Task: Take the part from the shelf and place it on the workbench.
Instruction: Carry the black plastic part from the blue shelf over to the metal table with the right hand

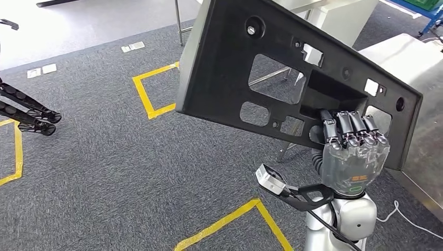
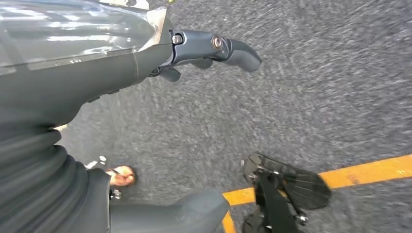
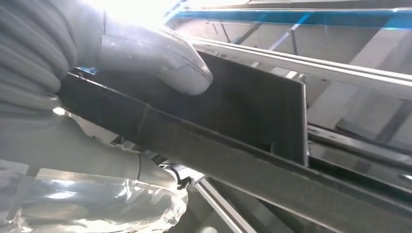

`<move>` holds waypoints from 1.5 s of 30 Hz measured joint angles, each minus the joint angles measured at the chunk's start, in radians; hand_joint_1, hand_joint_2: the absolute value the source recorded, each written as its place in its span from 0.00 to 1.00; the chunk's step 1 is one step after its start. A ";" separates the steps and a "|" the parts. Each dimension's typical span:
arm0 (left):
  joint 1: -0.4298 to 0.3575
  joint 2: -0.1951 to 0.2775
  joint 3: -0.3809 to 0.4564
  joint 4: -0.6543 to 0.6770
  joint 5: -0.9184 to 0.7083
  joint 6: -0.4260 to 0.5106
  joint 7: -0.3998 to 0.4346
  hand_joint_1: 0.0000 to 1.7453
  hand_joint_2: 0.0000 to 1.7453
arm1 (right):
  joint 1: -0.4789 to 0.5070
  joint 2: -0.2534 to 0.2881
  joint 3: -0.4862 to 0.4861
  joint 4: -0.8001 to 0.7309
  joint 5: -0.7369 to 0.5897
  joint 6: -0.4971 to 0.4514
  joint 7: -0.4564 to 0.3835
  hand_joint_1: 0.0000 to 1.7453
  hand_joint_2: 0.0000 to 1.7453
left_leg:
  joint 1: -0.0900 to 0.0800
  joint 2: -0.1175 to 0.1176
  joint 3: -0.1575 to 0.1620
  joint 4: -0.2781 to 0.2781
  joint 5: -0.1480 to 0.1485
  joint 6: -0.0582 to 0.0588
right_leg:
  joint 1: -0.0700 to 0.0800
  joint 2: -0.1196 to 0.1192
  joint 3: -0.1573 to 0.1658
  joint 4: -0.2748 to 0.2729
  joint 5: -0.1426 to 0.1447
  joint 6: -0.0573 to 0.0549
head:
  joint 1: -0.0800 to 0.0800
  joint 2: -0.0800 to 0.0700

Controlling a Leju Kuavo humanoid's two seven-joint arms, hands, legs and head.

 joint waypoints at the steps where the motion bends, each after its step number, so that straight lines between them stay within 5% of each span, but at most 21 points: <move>1: -0.001 -0.001 0.000 0.000 -0.002 -0.004 -0.004 0.00 1.00 | 0.002 0.000 -0.004 -0.005 0.000 0.000 -0.002 1.00 1.00 | -0.003 0.012 -0.001 -0.002 0.003 0.008 | -0.002 0.008 -0.008 -0.002 0.004 0.008 | 0.001 0.000; 4: -0.004 -0.003 -0.003 0.000 -0.017 -0.020 -0.028 0.00 1.00 | 0.010 -0.001 -0.025 -0.026 0.000 0.000 -0.008 1.00 1.00 | -0.006 0.050 0.000 -0.016 0.016 0.034 | 0.000 -0.045 -0.047 0.059 -0.024 0.014 | 0.006 0.000; 6: -0.005 -0.002 -0.006 0.000 -0.026 -0.030 -0.042 0.00 1.00 | 0.015 -0.001 -0.039 -0.038 0.000 0.000 -0.013 1.00 1.00 | -0.010 0.078 -0.001 -0.017 0.017 0.042 | 0.000 -0.090 -0.109 0.186 -0.077 0.007 | 0.011 0.000; 8: -0.007 -0.002 -0.009 0.000 -0.032 -0.035 -0.048 0.00 1.00 | 0.026 -0.001 -0.053 -0.048 0.000 0.000 -0.021 1.00 1.00 | -0.014 0.107 -0.003 -0.017 0.017 0.043 | -0.002 -0.100 -0.153 0.280 -0.106 0.009 | 0.013 0.000; 10: -0.013 -0.002 -0.012 0.000 -0.036 -0.038 -0.047 0.00 1.00 | 0.038 -0.001 -0.064 -0.060 0.000 0.000 -0.029 1.00 1.00 | -0.015 0.135 -0.003 -0.016 0.016 0.042 | -0.004 -0.111 -0.121 0.231 -0.081 0.022 | 0.014 0.000; 12: -0.017 -0.001 -0.017 0.000 -0.040 -0.040 -0.041 0.00 1.00 | 0.043 -0.001 -0.070 -0.074 0.000 0.000 -0.032 1.00 1.00 | -0.019 0.158 0.000 -0.015 0.013 0.037 | -0.002 -0.159 -0.039 0.091 -0.040 0.031 | 0.015 0.000; 14: -0.017 -0.001 -0.020 -0.001 -0.044 -0.039 -0.030 0.00 1.00 | 0.047 -0.002 -0.073 -0.086 0.000 0.000 -0.027 1.00 1.00 | -0.025 0.179 0.004 -0.014 0.008 0.027 | 0.004 -0.193 0.007 0.011 -0.020 0.023 | 0.013 0.000; 17: -0.016 -0.003 -0.025 -0.001 -0.047 -0.037 -0.016 0.00 1.00 | 0.057 -0.004 -0.080 -0.102 0.000 0.000 -0.014 1.00 1.00 | -0.019 0.202 0.007 -0.011 0.002 0.011 | 0.006 -0.161 0.004 0.001 -0.010 0.003 | 0.011 0.000; 19: -0.015 -0.004 -0.026 0.000 -0.048 -0.035 -0.012 0.00 1.00 | 0.061 -0.004 -0.085 -0.111 0.000 0.000 -0.007 1.00 1.00 | -0.011 0.158 -0.009 0.034 -0.032 0.001 | -0.001 -0.138 0.003 -0.003 -0.003 -0.012 | 0.008 0.000; 21: -0.011 -0.006 -0.026 0.001 -0.049 -0.033 -0.005 0.00 1.00 | 0.063 -0.005 -0.089 -0.115 0.000 0.000 -0.001 1.00 1.00 | -0.009 0.095 -0.060 0.149 -0.098 -0.004 | -0.001 -0.116 0.001 -0.004 0.001 -0.022 | 0.005 0.000; 23: -0.004 -0.007 -0.027 0.001 -0.049 -0.029 0.001 0.00 1.00 | 0.065 -0.006 -0.091 -0.114 0.000 0.000 0.006 1.00 1.00 | -0.009 0.076 -0.110 0.252 -0.134 -0.004 | 0.004 -0.089 0.000 -0.003 0.003 -0.026 | 0.004 0.000; 24: -0.002 -0.007 -0.026 0.002 -0.049 -0.026 0.003 0.00 1.00 | 0.066 -0.007 -0.093 -0.114 0.000 0.000 0.009 1.00 1.00 | -0.009 0.073 -0.115 0.258 -0.124 -0.002 | 0.006 -0.075 0.000 -0.003 0.004 -0.027 | 0.004 0.000; 26: 0.000 -0.007 -0.026 0.002 -0.049 -0.023 0.003 0.00 1.00 | 0.066 -0.010 -0.095 -0.112 0.000 0.000 0.014 1.00 1.00 | -0.009 0.060 -0.075 0.168 -0.060 0.005 | 0.007 -0.050 0.002 -0.003 0.005 -0.028 | 0.003 0.000; 28: 0.000 -0.006 -0.026 0.002 -0.049 -0.023 -0.002 0.00 1.00 | 0.064 -0.012 -0.096 -0.108 0.000 0.000 0.017 1.00 1.00 | -0.009 0.017 -0.018 0.045 -0.009 0.014 | 0.010 -0.028 0.001 -0.001 0.008 -0.024 | 0.003 0.000; 30: -0.001 -0.005 -0.027 0.002 -0.049 -0.023 -0.008 0.00 1.00 | 0.061 -0.014 -0.096 -0.102 0.000 0.000 0.019 1.00 1.00 | -0.013 -0.003 0.004 -0.006 0.002 0.020 | 0.011 -0.010 -0.007 0.000 0.012 -0.016 | 0.004 0.000; 32: -0.002 -0.006 -0.027 0.002 -0.049 -0.024 -0.014 0.00 1.00 | 0.060 -0.015 -0.097 -0.098 0.000 0.000 0.020 1.00 1.00 | -0.016 0.021 0.006 -0.016 0.010 0.029 | 0.009 0.004 -0.017 0.002 0.017 -0.004 | 0.003 0.000; 34: -0.003 -0.007 -0.027 0.002 -0.049 -0.030 -0.023 0.00 1.00 | 0.058 -0.019 -0.099 -0.095 0.000 0.000 0.020 1.00 1.00 | -0.015 0.045 0.009 -0.028 0.021 0.041 | 0.011 -0.029 -0.041 0.036 0.001 0.001 | 0.006 0.000; 36: -0.003 -0.008 -0.027 0.002 -0.050 -0.036 -0.028 0.00 1.00 | 0.056 -0.023 -0.100 -0.088 0.000 0.000 0.022 1.00 1.00 | -0.017 0.072 0.009 -0.033 0.025 0.047 | 0.009 -0.079 -0.095 0.140 -0.048 -0.001 | 0.012 0.000; 39: -0.002 -0.008 -0.027 0.002 -0.052 -0.042 -0.030 0.00 1.00 | 0.059 -0.029 -0.102 -0.074 0.000 0.000 0.027 1.00 1.00 | -0.019 0.117 0.006 -0.033 0.023 0.048 | -0.003 -0.100 -0.152 0.266 -0.088 0.010 | 0.016 0.000; 43: -0.002 -0.008 -0.027 0.002 -0.053 -0.045 -0.034 0.00 1.00 | 0.060 -0.034 -0.108 -0.059 0.000 0.000 0.035 1.00 1.00 | -0.019 0.164 0.008 -0.028 0.014 0.031 | -0.023 -0.152 -0.037 0.065 -0.020 0.046 | 0.017 0.000; 45: -0.004 -0.007 -0.027 0.002 -0.054 -0.045 -0.035 0.00 1.00 | 0.058 -0.036 -0.109 -0.052 0.000 0.000 0.039 1.00 1.00 | -0.021 0.181 0.010 -0.024 0.008 0.016 | -0.018 -0.163 -0.011 0.014 -0.011 0.035 | 0.014 0.000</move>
